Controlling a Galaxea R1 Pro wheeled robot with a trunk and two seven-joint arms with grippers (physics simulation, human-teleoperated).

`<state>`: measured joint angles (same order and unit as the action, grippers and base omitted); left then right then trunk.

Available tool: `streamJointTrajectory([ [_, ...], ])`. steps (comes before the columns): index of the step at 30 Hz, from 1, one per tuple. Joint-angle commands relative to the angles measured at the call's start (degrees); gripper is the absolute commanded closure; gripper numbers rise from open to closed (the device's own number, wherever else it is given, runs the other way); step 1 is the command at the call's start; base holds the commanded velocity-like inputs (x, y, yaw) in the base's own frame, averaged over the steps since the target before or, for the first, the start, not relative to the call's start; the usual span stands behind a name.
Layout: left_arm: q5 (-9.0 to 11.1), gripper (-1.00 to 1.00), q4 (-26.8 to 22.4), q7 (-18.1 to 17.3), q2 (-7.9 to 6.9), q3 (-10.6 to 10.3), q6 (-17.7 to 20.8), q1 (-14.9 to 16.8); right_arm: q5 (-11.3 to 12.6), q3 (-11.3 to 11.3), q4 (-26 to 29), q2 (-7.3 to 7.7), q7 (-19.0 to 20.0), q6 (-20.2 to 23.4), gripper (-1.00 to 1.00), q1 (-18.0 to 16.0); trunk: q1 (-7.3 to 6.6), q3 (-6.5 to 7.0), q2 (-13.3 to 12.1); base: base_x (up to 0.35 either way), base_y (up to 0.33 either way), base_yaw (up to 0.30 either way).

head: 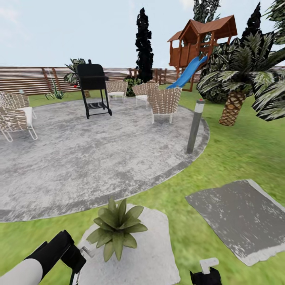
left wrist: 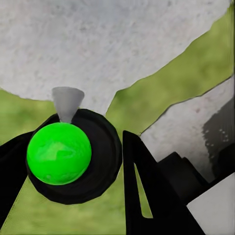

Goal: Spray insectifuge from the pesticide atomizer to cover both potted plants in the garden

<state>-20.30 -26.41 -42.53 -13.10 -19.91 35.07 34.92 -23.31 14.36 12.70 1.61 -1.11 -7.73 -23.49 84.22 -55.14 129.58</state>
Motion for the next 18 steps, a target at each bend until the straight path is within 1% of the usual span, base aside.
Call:
streamJointTrajectory([
  [1,-0.52,1.0,-0.27,-0.45,0.03,-0.11,0.14,-0.02,-0.6,0.4,-0.12,-0.03,-0.12,-0.26,-1.0,-0.06,-0.01,-0.05,0.02,0.0,0.0,-0.284],
  [3,-0.47,1.0,-0.35,-0.45,0.07,-0.01,0.19,-0.01,-0.6,0.4,-0.1,-0.03,-0.12,-0.26,-1.0,-0.06,-0.01,-0.05,0.02,0.0,0.008,-0.223],
  [5,-0.45,1.0,-0.52,-0.45,0.07,0.17,0.24,0.09,-0.6,0.4,-0.12,-0.03,-0.12,-0.26,-1.0,-0.06,-0.01,-0.05,0.02,0.0,0.129,-0.085],
  [14,-0.4,1.0,-0.75,-0.38,0.24,0.33,0.26,-0.11,-0.62,0.38,-0.13,-0.09,-0.12,-0.26,-1.0,-0.06,-0.01,-0.05,0.02,0.0,0.286,-0.005],
  [18,-0.44,1.0,-0.28,-0.3,0.29,0.4,0.26,-0.31,-0.62,0.39,-0.13,-0.12,-0.12,-0.26,-1.0,-0.06,-0.01,-0.05,0.02,0.0,0.058,0.0],
])
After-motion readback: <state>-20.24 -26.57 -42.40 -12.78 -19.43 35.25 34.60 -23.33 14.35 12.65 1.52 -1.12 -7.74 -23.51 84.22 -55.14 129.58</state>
